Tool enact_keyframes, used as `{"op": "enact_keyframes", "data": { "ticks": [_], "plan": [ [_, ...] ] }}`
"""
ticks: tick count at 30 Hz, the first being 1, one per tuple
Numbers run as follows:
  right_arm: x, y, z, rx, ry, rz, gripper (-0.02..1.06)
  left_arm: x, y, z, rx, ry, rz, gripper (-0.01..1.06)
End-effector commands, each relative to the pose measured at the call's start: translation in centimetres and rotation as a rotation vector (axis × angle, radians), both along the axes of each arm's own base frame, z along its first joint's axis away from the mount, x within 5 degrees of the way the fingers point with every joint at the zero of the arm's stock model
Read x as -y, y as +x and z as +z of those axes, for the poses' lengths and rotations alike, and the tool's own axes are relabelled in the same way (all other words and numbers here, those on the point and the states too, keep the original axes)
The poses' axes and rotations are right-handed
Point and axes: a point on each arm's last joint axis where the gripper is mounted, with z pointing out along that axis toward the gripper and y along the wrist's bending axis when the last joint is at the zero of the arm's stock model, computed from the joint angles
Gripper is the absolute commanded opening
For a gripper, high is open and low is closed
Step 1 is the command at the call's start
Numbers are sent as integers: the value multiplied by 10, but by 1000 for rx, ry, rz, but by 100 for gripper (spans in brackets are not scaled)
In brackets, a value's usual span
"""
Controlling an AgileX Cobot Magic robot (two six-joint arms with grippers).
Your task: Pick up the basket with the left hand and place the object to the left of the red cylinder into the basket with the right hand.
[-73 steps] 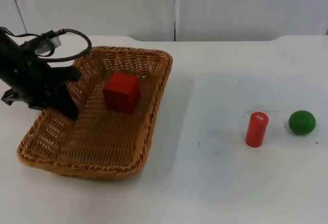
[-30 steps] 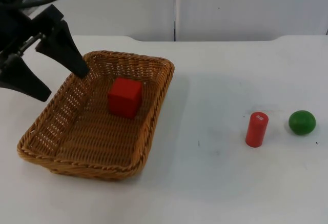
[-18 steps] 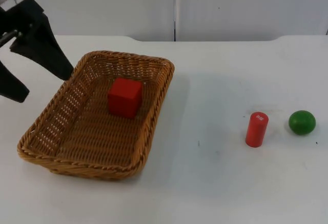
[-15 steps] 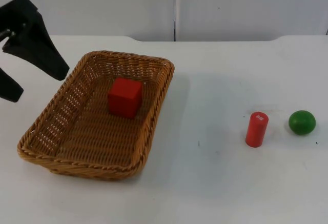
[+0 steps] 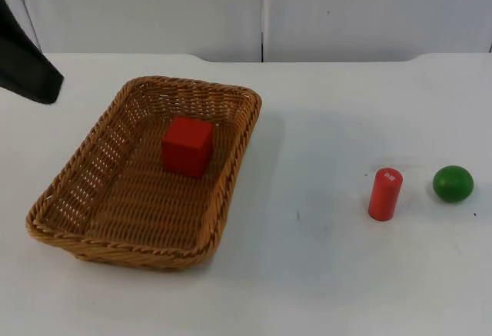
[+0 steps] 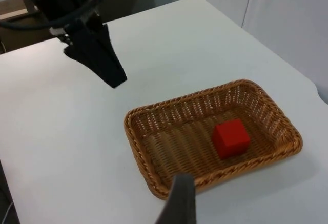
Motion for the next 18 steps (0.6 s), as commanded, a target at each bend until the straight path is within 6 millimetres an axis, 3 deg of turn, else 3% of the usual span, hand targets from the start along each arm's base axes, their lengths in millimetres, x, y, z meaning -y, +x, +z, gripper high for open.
{"op": "enact_keyframes", "data": {
  "ticks": [1,7,11,18],
  "plan": [
    [1,1,-2,1,9,-13,69,1,-18,14,101,6,16,84],
    [-2,7,-21,3,22,-45,69,1,-46,29,242,17,44,84],
    [-3,12,-42,-1,25,-74,69,4,-78,46,389,31,34,84],
    [-3,13,-57,-32,34,-102,69,7,-110,60,521,63,2,84]
  ]
}}
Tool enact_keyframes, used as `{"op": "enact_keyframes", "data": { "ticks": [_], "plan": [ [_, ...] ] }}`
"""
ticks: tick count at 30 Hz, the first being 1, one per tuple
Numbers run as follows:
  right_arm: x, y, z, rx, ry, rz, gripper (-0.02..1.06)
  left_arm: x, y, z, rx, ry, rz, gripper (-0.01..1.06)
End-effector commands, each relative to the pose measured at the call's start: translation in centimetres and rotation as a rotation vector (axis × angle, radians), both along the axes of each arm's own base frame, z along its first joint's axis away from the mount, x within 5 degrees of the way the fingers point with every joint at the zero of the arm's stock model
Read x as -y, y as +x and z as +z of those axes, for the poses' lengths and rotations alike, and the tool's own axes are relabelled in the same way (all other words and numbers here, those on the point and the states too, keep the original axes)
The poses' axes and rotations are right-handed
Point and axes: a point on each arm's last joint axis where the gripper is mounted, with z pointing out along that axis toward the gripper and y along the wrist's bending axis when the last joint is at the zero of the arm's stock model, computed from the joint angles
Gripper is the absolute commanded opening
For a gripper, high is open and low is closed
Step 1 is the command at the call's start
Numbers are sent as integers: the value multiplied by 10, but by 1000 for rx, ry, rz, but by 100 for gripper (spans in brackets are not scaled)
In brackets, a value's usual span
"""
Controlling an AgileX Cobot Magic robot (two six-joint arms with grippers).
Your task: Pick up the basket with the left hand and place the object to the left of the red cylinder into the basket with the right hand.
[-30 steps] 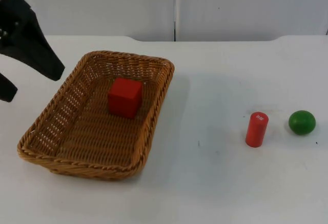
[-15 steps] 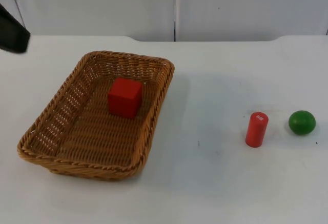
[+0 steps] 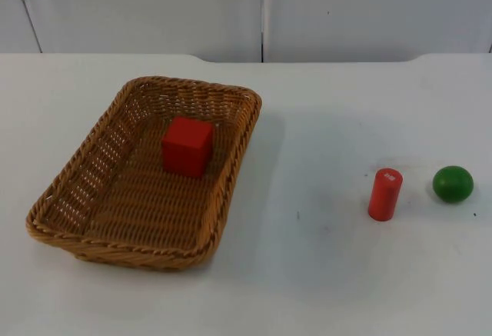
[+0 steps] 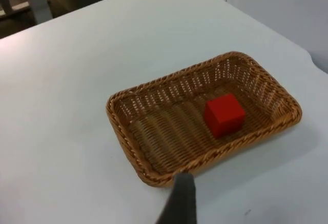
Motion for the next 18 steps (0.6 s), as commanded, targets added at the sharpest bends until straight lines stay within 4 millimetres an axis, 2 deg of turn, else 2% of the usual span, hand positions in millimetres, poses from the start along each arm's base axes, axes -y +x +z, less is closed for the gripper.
{"op": "enact_keyframes", "data": {
  "ticks": [1,8,18],
  "plan": [
    [1,1,-2,10,21,-20,69,-2,-8,1,27,11,24,84],
    [1,3,-12,11,34,-43,69,-12,-39,6,112,52,129,84],
    [3,4,-35,4,27,-68,69,-28,-69,0,138,108,311,84]
  ]
}}
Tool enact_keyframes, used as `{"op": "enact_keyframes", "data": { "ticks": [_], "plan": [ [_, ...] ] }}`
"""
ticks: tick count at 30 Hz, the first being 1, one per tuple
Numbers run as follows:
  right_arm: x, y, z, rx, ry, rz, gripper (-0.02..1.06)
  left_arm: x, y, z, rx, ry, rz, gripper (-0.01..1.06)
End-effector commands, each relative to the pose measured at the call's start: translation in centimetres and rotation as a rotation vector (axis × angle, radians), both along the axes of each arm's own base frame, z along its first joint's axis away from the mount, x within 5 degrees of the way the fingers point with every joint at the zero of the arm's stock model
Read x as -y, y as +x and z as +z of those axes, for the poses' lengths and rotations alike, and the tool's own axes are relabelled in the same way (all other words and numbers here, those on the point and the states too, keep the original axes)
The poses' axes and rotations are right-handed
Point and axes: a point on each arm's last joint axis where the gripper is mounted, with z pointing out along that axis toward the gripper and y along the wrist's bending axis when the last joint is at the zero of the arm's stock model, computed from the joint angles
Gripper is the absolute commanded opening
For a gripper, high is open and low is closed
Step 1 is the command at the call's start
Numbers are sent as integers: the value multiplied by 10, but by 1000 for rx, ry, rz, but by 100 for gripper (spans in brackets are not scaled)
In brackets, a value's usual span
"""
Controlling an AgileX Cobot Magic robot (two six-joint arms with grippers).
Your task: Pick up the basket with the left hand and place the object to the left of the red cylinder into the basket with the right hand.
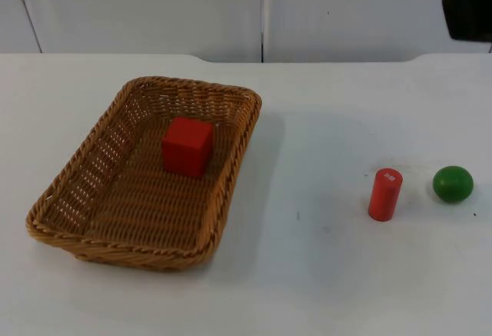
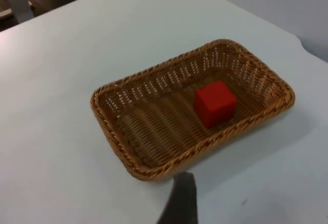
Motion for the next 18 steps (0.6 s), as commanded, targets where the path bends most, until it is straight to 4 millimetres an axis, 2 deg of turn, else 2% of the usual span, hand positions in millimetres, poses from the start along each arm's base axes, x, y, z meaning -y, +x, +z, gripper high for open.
{"op": "enact_keyframes", "data": {
  "ticks": [1,6,7,9,18],
  "plan": [
    [2,1,-3,13,14,-16,69,-3,-6,-6,-7,-4,36,84],
    [2,1,-5,19,16,-21,69,-3,-6,-41,-79,-25,54,84],
    [2,1,-5,19,16,-21,69,-3,-6,-41,-79,-25,54,84],
    [2,1,-6,20,11,-19,69,-5,-7,-55,-106,-32,76,84],
    [4,-1,-8,29,-11,-14,69,-12,-25,-62,-32,6,145,84]
  ]
}}
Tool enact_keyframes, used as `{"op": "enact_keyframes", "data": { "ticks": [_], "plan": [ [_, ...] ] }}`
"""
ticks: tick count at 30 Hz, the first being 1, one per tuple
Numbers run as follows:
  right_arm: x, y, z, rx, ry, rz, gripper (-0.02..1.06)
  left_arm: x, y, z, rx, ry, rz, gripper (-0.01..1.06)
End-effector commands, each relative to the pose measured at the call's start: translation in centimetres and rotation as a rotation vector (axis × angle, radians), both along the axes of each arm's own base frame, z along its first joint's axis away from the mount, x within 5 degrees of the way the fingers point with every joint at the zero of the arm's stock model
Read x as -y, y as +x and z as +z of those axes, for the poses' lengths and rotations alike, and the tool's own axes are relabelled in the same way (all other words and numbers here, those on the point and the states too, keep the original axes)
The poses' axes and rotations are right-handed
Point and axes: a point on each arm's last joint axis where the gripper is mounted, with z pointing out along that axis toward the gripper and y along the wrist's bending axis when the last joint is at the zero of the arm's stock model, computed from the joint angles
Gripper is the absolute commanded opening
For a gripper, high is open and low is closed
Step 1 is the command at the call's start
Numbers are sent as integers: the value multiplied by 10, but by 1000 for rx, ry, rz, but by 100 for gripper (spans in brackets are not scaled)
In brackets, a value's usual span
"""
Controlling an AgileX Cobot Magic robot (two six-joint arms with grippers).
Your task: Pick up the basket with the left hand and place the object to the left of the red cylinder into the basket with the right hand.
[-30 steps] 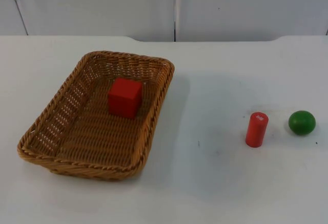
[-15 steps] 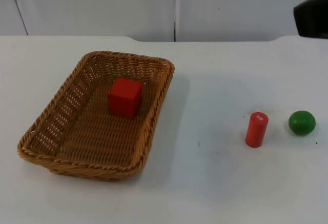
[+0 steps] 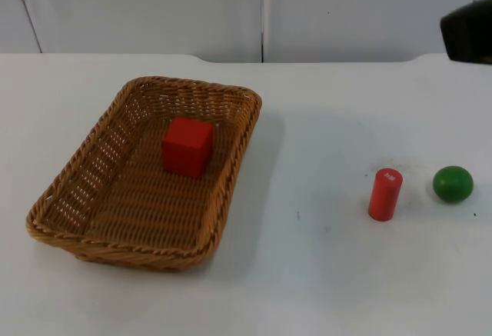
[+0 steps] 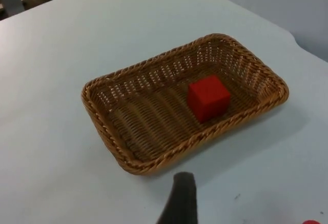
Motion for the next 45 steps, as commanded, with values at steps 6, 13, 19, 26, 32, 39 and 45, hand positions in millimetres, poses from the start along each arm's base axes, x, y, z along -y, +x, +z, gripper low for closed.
{"op": "enact_keyframes", "data": {
  "ticks": [6,13,19,26,32,39,45],
  "plan": [
    [14,-13,6,74,53,-14,69,-4,-17,-7,65,9,33,84],
    [35,-38,25,149,121,-2,69,-4,-19,-19,-11,12,30,84],
    [52,-60,30,174,105,26,69,-3,-18,-20,-7,6,27,84],
    [76,-81,31,152,100,-29,69,-3,-18,-20,-7,6,27,84],
    [93,-94,26,122,61,-74,69,-3,-18,-20,-6,6,27,85],
    [109,-112,22,136,63,-80,69,-3,-18,-20,-6,6,25,105],
    [120,-120,16,101,63,-121,69,-3,-18,-20,-6,6,25,105]
  ]
}}
